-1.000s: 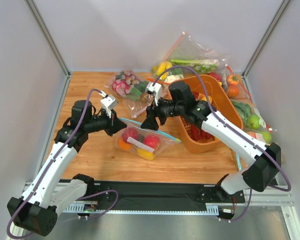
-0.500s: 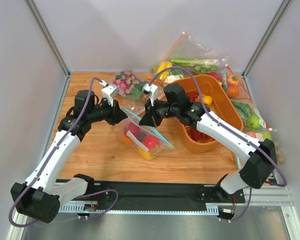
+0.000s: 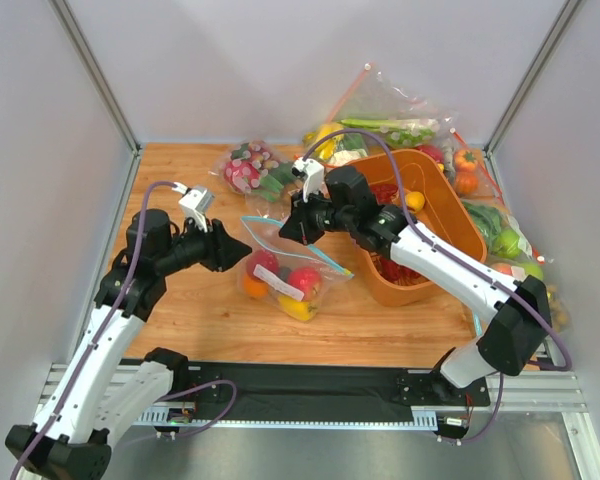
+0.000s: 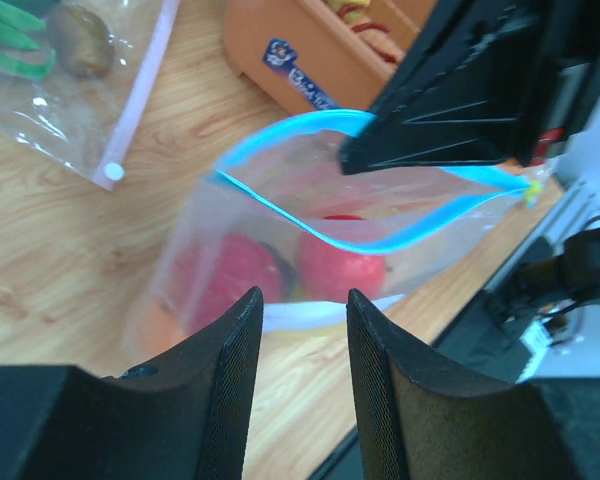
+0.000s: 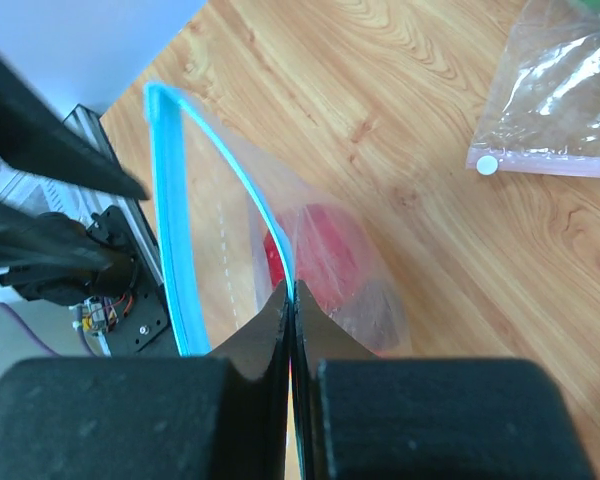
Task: Open the zip-top bag and remove the fake food
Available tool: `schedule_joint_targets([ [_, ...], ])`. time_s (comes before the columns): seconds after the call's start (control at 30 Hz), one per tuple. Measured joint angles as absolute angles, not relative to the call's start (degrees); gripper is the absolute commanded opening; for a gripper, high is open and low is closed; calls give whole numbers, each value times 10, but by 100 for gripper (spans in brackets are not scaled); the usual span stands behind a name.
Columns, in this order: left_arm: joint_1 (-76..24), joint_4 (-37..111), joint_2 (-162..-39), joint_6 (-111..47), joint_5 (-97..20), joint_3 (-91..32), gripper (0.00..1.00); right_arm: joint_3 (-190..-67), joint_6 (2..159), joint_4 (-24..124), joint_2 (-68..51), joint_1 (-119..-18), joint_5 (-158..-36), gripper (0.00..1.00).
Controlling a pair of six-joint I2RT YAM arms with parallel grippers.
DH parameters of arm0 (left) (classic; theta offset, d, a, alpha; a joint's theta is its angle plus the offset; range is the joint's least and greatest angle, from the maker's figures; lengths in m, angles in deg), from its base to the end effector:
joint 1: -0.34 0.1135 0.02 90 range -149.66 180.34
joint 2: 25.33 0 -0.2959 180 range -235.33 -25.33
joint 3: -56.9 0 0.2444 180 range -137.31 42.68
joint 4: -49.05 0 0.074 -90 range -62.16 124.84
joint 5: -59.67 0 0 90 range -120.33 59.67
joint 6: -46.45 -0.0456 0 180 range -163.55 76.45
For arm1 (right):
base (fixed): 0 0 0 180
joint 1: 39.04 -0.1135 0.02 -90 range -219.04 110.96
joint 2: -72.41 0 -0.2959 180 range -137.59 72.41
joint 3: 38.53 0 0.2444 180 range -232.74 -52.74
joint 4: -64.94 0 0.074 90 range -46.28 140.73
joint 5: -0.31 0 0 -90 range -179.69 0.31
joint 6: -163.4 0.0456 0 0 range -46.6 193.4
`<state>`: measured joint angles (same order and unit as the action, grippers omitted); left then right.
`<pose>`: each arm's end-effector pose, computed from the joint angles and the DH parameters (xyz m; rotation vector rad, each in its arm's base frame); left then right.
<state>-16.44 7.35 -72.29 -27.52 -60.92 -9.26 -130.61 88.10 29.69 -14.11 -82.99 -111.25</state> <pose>0.1402 -0.0665 0.3668 0.3750 1.9787 -0.8936 0.2378 0.2525 0.3749 -0.7906 2.0665 0.9908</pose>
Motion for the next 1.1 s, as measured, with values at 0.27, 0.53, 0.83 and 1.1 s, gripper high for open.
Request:
schedule_joint_targets([
  [0.27,-179,94,-669,-148,-602,-47,49,-1306,904,306,-151,-836,-1072,0],
  [0.53,-191,160,-674,-64,-593,8,59,-1307,909,313,-156,-838,-1060,0],
  [0.83,-192,230,-703,-27,-567,9,61,-1307,912,313,-156,-852,-1052,0],
  [1.1,-192,257,-754,-22,-550,6,61,-1307,910,313,-157,-861,-1052,0],
])
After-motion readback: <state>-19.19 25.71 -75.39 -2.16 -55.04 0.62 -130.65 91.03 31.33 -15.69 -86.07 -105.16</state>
